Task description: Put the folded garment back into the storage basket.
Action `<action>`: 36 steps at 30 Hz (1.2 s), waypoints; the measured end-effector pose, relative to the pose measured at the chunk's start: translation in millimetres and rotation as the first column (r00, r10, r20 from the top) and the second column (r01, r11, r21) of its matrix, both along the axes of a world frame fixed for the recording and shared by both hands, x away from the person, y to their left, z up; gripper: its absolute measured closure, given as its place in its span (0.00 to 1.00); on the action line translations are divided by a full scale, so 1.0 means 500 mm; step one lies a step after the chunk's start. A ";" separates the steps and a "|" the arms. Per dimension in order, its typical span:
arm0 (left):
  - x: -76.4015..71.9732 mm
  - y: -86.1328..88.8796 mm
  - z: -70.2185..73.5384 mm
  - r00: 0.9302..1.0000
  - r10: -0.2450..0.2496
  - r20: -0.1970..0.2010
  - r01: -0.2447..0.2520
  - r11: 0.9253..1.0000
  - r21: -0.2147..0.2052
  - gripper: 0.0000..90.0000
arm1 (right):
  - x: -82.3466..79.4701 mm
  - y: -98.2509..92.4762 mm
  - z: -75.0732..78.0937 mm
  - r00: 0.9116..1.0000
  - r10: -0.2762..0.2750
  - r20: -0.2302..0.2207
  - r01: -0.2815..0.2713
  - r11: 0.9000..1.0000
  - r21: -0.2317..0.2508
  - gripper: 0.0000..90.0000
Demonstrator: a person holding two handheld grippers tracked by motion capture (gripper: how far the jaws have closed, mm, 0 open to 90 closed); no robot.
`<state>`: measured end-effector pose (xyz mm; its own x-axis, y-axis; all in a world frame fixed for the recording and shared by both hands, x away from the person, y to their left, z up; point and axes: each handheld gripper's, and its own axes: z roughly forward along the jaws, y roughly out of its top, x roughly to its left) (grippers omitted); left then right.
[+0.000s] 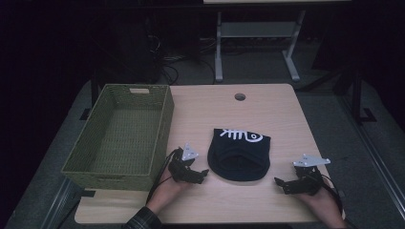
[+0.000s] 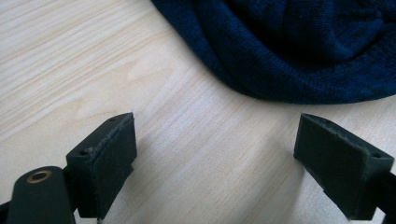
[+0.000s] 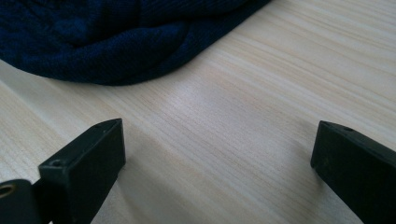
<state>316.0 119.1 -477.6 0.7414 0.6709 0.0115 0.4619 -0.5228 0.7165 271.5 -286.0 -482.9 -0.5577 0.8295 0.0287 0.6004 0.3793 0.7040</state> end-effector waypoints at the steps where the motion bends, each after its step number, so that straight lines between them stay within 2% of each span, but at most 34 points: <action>1: 0.000 0.000 0.000 1.000 -0.001 0.000 0.001 1.000 0.000 0.14 | 0.000 0.000 0.000 1.000 0.000 0.000 0.000 1.000 0.000 0.03; 6: 0.001 -0.001 0.000 1.000 0.001 0.001 -0.001 1.000 0.001 0.13 | -0.001 0.000 0.000 1.000 0.005 0.002 -0.005 1.000 0.002 0.06; 7: 0.001 -0.002 0.000 1.000 0.003 0.001 -0.003 1.000 -0.001 0.13 | -0.003 -0.002 0.005 1.000 0.015 0.009 -0.015 1.000 0.003 0.18; 11: 0.001 -0.002 0.000 1.000 0.003 0.001 -0.003 1.000 -0.001 0.13 | 0.000 -0.004 0.014 1.000 -0.001 0.002 0.001 1.000 0.014 0.25; 13: 0.001 -0.002 0.000 1.000 0.004 0.001 -0.004 1.000 -0.001 0.13 | 0.006 -0.006 0.020 1.000 -0.011 -0.011 0.011 1.000 0.024 0.33; 14: 0.001 -0.002 0.000 1.000 0.004 0.001 -0.004 1.000 -0.001 0.13 | 0.014 -0.008 0.027 1.000 -0.011 -0.019 0.012 0.999 0.029 0.42; 16: 0.001 -0.002 0.000 1.000 0.004 0.001 -0.004 1.000 -0.001 0.13 | 0.019 -0.008 0.031 1.000 -0.012 -0.017 0.013 0.999 0.033 0.45; 18: 0.001 -0.002 0.000 1.000 0.004 0.001 -0.004 1.000 -0.002 0.13 | 0.031 -0.006 0.045 1.000 -0.009 -0.024 0.010 0.998 0.056 0.60; 19: 0.001 -0.002 0.000 1.000 0.004 0.001 -0.004 1.000 -0.001 0.13 | 0.031 -0.006 0.045 1.000 -0.009 -0.024 0.010 0.998 0.056 0.60; 21: 0.001 -0.002 0.000 1.000 0.003 0.001 -0.003 1.000 -0.002 0.13 | 0.039 -0.004 0.055 1.000 0.004 -0.022 -0.002 0.998 0.067 0.71; 23: 0.001 -0.002 0.000 1.000 0.002 0.000 -0.002 1.000 -0.002 0.13 | 0.049 -0.002 0.063 1.000 0.013 -0.018 -0.012 0.997 0.073 0.77; 24: 0.001 -0.002 0.000 1.000 0.001 0.000 -0.001 1.000 -0.001 0.13 | 0.059 0.000 0.069 1.000 0.023 -0.017 -0.021 0.997 0.075 0.84; 25: 0.001 -0.001 0.000 1.000 -0.002 0.000 0.002 1.000 0.000 0.13 | 0.059 0.000 0.069 1.000 0.023 -0.017 -0.021 0.997 0.075 0.84; 26: 0.000 -0.001 0.001 1.000 -0.003 -0.004 0.003 1.000 0.002 0.13 | 0.072 0.002 0.078 0.999 0.028 -0.015 -0.027 0.996 0.082 0.92; 30: 0.000 -0.002 0.001 1.000 -0.003 -0.006 0.003 1.000 0.005 0.13 | 0.088 0.005 0.088 0.999 0.040 -0.002 -0.040 0.996 0.083 1.00; 35: -0.001 -0.001 0.001 1.000 -0.004 -0.005 0.004 1.000 0.005 0.13 | 0.117 0.011 0.099 0.998 0.057 0.006 -0.057 0.993 0.100 1.00; 36: -0.001 -0.001 0.001 1.000 -0.004 -0.004 0.004 1.000 0.004 0.13 | 0.129 0.016 0.101 0.998 0.060 -0.008 -0.059 0.994 0.095 1.00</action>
<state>315.6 118.7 -477.2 0.7445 0.6676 0.0111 0.4626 -0.5278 0.7124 335.8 -278.1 -432.4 -0.6049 0.7885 0.1114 0.5864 0.3465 0.7322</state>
